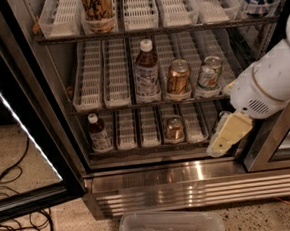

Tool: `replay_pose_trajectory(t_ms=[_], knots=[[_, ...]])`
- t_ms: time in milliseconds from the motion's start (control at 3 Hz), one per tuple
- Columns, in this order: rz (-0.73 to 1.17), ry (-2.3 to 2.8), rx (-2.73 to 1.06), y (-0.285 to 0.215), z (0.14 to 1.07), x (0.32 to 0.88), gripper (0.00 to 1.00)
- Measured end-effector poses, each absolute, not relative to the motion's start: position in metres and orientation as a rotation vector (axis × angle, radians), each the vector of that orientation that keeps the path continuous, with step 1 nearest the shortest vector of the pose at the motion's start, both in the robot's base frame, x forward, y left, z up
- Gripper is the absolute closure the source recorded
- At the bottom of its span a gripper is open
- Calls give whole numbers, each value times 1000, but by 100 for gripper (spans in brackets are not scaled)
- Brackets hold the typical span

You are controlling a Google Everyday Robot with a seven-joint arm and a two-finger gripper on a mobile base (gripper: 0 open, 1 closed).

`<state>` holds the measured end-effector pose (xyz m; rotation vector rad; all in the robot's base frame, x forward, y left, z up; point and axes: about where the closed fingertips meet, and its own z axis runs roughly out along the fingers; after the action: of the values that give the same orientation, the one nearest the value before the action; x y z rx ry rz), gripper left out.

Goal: Pick orange can from bottom shelf of fridge

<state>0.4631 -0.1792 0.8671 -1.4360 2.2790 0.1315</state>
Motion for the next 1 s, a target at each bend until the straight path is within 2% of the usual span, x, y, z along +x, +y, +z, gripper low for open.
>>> replay_pose_trajectory(t_ms=[1000], knots=[[116, 2228, -1362, -173, 863, 485, 0]])
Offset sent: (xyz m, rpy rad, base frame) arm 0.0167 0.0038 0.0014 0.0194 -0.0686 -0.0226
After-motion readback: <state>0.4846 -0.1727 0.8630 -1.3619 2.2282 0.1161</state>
